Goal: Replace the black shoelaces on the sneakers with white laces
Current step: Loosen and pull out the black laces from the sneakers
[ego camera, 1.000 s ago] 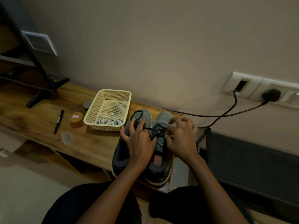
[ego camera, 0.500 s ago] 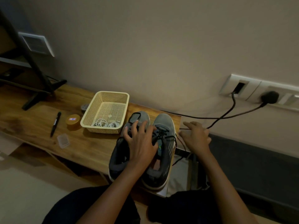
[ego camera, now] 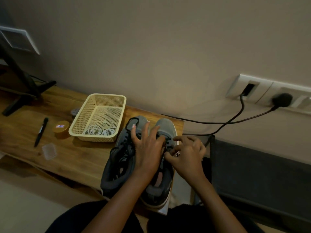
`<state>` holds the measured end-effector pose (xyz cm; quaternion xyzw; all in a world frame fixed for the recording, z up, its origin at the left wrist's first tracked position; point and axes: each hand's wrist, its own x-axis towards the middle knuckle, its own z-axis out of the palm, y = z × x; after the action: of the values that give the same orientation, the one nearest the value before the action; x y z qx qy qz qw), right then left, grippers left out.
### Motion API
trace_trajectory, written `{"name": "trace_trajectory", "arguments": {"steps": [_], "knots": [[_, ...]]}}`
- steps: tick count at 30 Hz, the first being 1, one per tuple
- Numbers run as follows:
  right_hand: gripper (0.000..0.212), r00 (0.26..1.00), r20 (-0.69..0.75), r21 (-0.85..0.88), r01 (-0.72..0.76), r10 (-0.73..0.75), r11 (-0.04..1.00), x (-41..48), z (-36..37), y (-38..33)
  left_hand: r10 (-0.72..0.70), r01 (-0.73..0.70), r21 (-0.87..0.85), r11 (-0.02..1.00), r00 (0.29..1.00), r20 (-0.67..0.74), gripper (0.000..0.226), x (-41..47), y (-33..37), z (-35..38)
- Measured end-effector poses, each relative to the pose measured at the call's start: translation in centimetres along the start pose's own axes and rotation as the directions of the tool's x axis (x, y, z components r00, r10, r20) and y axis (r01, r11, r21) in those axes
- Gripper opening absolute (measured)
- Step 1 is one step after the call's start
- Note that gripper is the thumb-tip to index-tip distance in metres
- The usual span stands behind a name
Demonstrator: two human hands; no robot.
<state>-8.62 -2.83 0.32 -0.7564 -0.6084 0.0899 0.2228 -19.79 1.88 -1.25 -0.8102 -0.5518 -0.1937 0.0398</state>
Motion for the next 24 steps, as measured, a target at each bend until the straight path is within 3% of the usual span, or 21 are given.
{"name": "trace_trajectory", "arguments": {"steps": [6, 13, 17, 19, 24], "knots": [[0.02, 0.963, -0.267, -0.001, 0.038, -0.037, 0.999, -1.0, 1.6, 0.2, 0.007, -0.009, -0.041, 0.999, 0.999, -0.051, 0.014, 0.0, 0.2, -0.1], [0.016, 0.951, -0.308, 0.015, 0.037, -0.031, 0.999, -1.0, 2.2, -0.1, -0.225, 0.207, -0.208, 0.956, 0.972, -0.069, 0.006, 0.8, -0.3, -1.3], [0.015, 0.934, -0.354, 0.028, 0.064, -0.05, 0.998, -1.0, 2.4, -0.1, -0.036, 0.04, -0.208, 0.977, 0.999, 0.024, 0.028, 0.7, -0.2, -1.7], [0.016, 0.925, -0.377, 0.031, 0.076, -0.059, 0.997, -0.9, 2.6, -0.1, 0.04, -0.028, -0.138, 0.99, 0.996, 0.085, 0.026, 0.8, -0.4, -2.0], [0.012, 0.915, -0.398, 0.064, 0.104, -0.071, 0.992, -0.8, 2.7, 0.1, 0.059, -0.063, 0.015, 0.998, 0.978, 0.201, 0.019, 0.8, -0.3, -1.9]]}}
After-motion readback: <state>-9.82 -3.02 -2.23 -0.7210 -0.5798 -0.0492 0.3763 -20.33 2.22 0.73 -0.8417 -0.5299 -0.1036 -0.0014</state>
